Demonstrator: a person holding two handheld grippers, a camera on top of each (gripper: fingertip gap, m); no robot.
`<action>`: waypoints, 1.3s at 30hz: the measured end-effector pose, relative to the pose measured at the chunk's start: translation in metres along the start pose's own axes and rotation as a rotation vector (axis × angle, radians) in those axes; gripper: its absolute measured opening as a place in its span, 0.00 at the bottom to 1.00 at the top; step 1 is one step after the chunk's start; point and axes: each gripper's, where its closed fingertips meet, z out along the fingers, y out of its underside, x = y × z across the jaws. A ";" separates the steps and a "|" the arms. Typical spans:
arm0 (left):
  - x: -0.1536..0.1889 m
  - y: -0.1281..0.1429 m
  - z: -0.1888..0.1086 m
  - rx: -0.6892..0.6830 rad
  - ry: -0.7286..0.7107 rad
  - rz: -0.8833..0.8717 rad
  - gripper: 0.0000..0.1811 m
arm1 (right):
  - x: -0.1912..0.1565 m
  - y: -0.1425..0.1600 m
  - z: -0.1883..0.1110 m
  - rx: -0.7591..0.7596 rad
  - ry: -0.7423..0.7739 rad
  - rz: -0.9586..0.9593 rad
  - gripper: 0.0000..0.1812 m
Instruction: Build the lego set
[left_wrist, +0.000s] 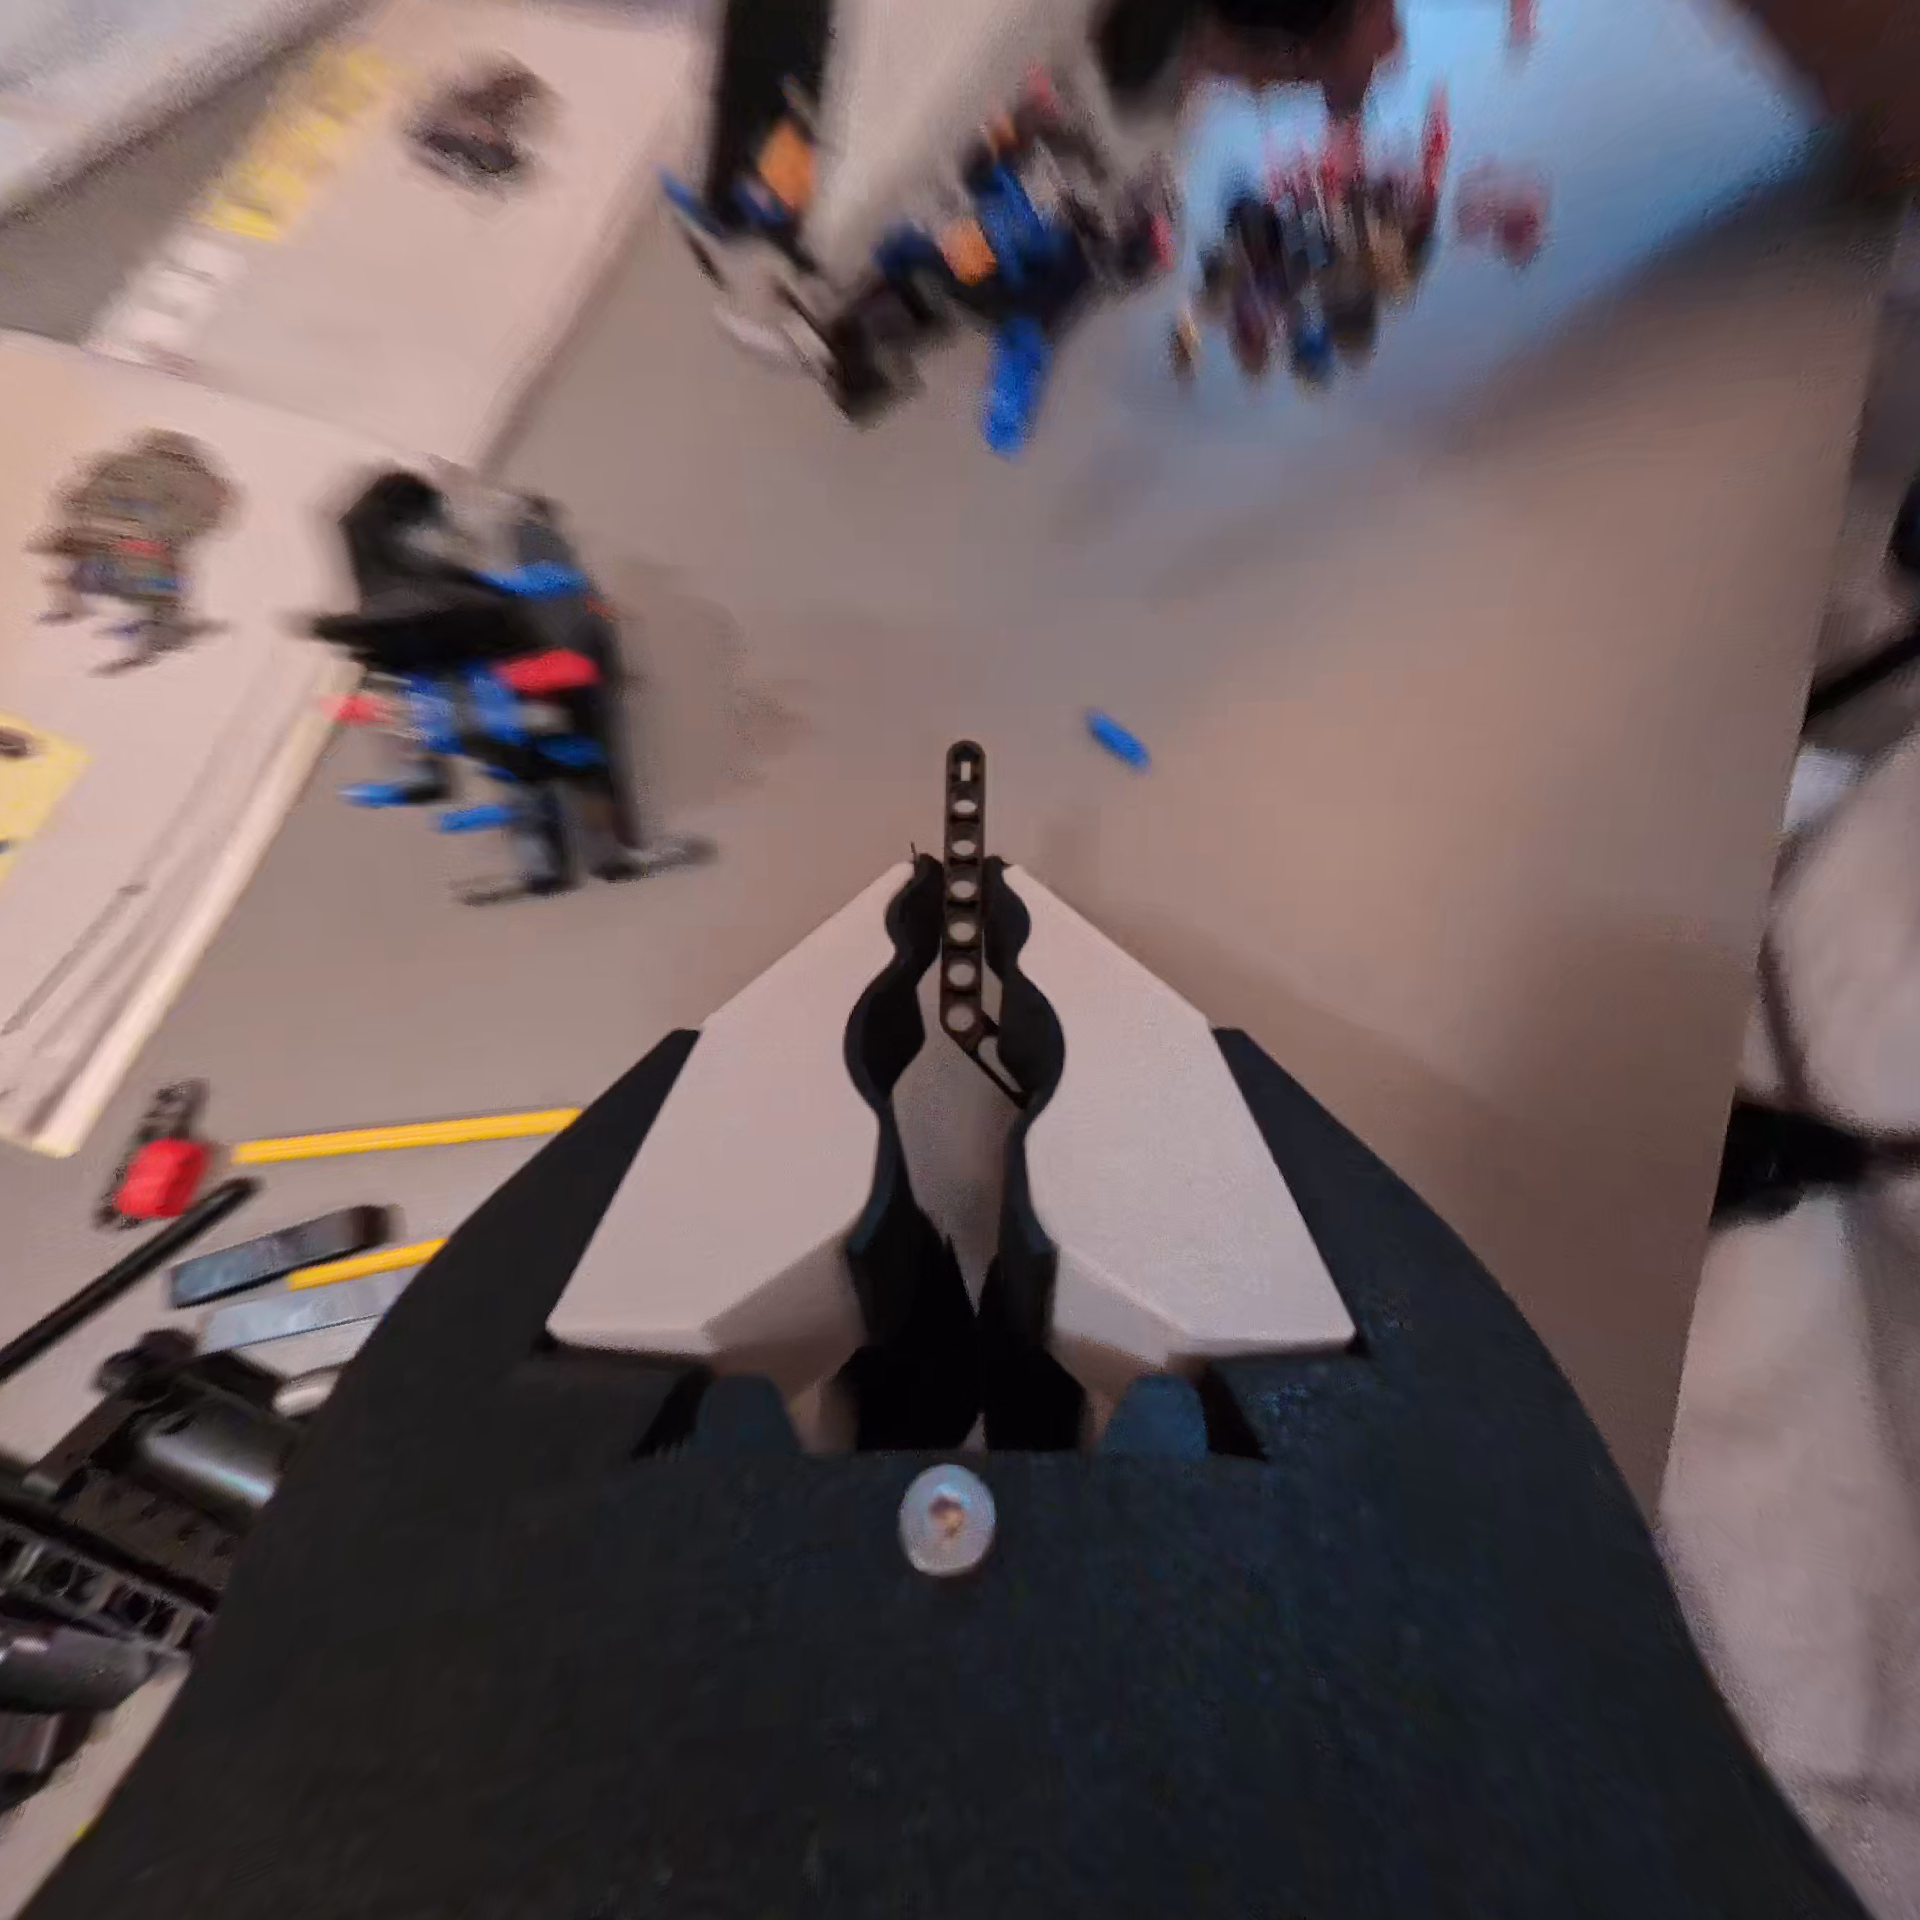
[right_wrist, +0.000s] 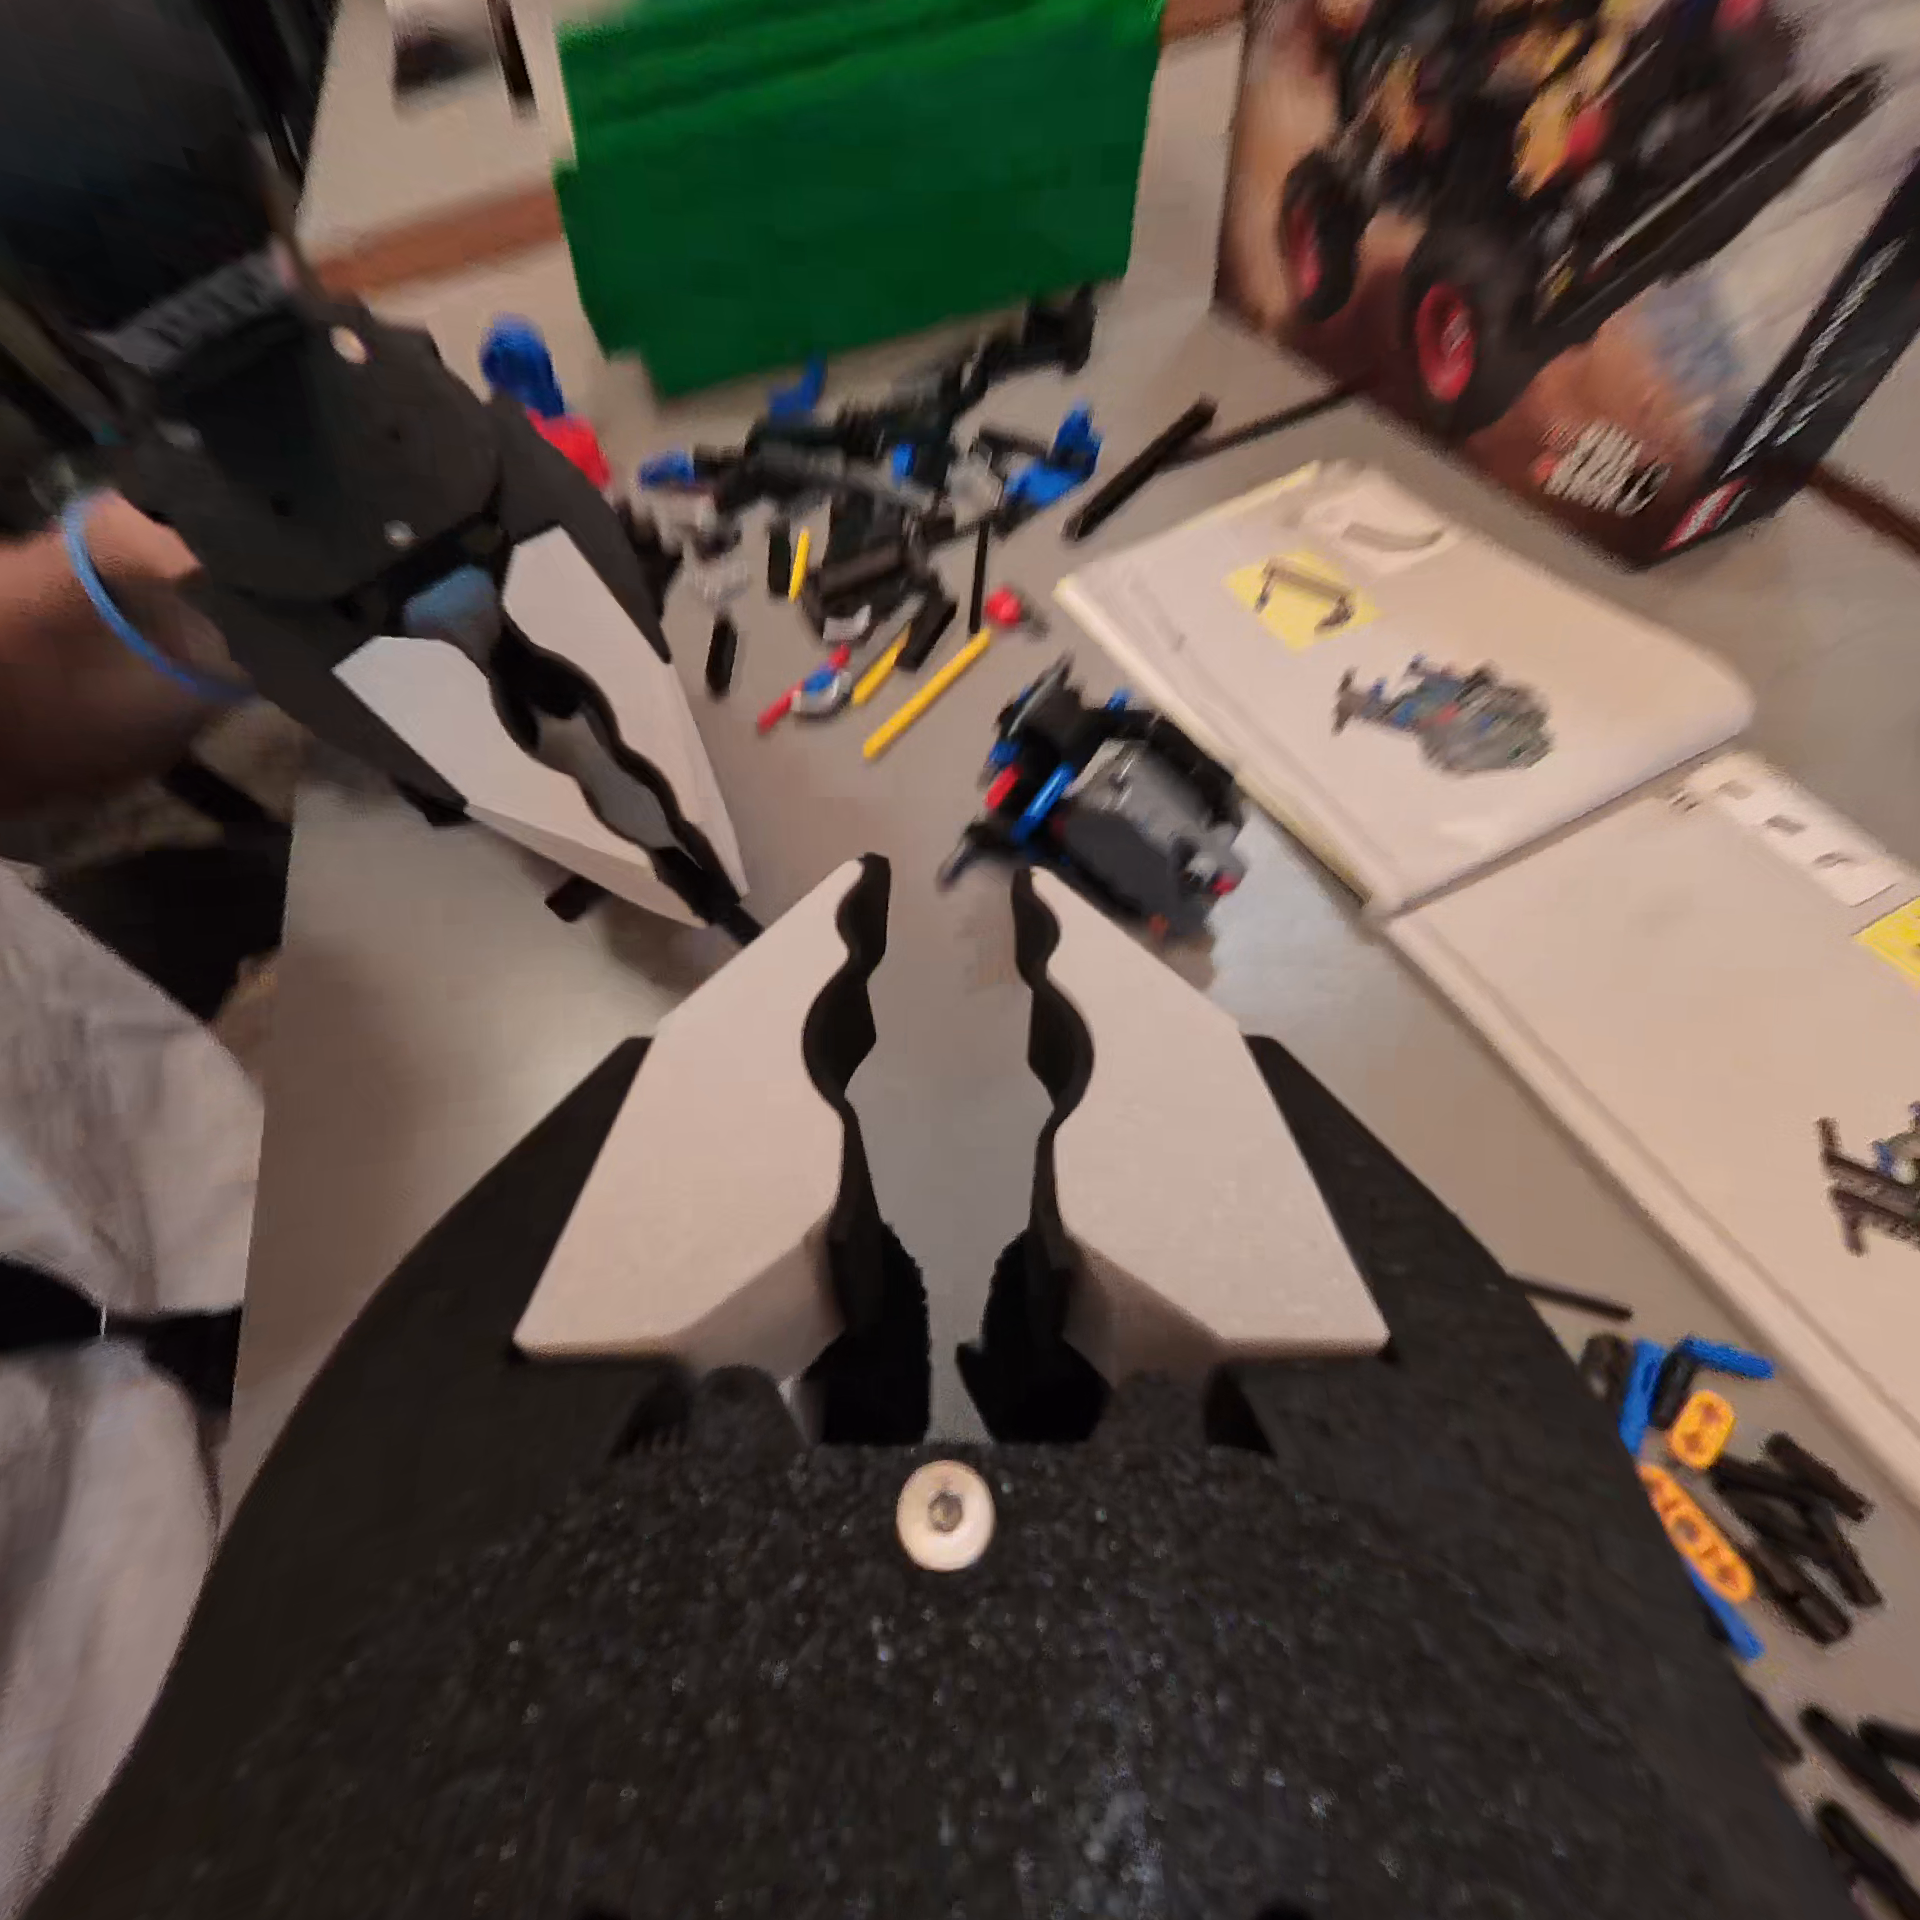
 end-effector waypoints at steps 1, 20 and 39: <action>-0.015 -0.017 -0.009 0.087 -0.013 -0.088 0.03 | 0.006 -0.013 -0.003 0.076 0.001 0.014 0.13; -0.044 -0.130 -0.053 0.819 0.603 -0.542 0.03 | -0.015 -0.068 -0.012 0.527 -0.245 0.169 0.17; -0.010 -0.085 -0.020 0.408 0.175 0.232 0.03 | -0.040 -0.014 -0.003 0.245 -0.237 -0.309 0.04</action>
